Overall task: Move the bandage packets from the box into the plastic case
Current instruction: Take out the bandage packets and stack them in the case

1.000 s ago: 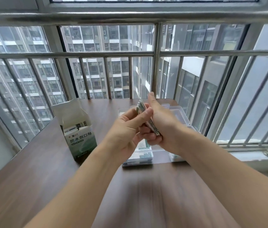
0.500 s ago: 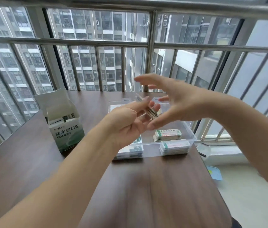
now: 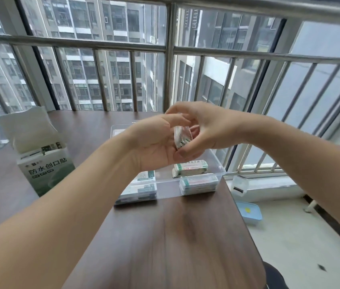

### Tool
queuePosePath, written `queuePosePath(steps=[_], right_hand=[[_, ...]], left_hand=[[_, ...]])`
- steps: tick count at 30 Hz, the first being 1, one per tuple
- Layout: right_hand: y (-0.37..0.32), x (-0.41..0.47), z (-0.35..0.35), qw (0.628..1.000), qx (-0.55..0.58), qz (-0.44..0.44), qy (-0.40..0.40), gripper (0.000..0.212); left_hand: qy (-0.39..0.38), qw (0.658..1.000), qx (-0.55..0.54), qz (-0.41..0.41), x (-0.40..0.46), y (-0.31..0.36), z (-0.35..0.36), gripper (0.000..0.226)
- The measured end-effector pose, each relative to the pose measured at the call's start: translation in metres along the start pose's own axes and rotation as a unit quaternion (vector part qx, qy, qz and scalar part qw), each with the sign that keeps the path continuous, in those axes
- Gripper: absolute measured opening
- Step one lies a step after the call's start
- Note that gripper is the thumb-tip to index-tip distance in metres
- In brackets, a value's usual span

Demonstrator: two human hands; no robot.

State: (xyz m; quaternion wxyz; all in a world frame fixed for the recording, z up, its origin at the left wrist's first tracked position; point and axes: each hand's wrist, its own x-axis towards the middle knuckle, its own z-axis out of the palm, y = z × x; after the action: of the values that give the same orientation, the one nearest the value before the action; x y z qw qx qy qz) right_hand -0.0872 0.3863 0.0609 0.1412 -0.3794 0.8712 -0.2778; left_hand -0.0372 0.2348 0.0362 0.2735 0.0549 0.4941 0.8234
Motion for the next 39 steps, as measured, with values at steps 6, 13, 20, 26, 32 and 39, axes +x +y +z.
queuePosePath(steps=[6, 13, 20, 26, 32, 39], right_hand=[[0.003, -0.001, -0.008, 0.997, -0.032, 0.036, -0.062, 0.056], [0.029, 0.001, -0.006, 0.993, -0.101, 0.006, -0.060, 0.033], [0.039, 0.008, 0.011, 0.983, -0.171, -0.065, 0.004, 0.017], [0.041, 0.006, 0.009, 0.987, -0.156, -0.038, -0.005, 0.020], [0.047, 0.001, 0.004, 0.984, -0.178, 0.026, 0.002, 0.028], [0.053, 0.001, 0.009, 0.963, -0.257, 0.078, 0.023, 0.034]], left_hand=[[0.067, 0.991, 0.064, -0.094, 0.016, -0.002, -0.010, 0.014], [0.069, 0.979, 0.051, -0.187, 0.032, -0.001, -0.036, 0.024], [0.075, 0.971, 0.117, -0.195, 0.036, -0.005, -0.030, 0.028], [0.089, 0.954, 0.230, -0.169, 0.030, -0.007, -0.025, 0.029], [0.191, 0.870, 0.436, -0.130, 0.015, 0.002, -0.022, 0.037], [0.226, 0.636, 0.716, 0.179, 0.012, -0.003, -0.043, 0.009]])
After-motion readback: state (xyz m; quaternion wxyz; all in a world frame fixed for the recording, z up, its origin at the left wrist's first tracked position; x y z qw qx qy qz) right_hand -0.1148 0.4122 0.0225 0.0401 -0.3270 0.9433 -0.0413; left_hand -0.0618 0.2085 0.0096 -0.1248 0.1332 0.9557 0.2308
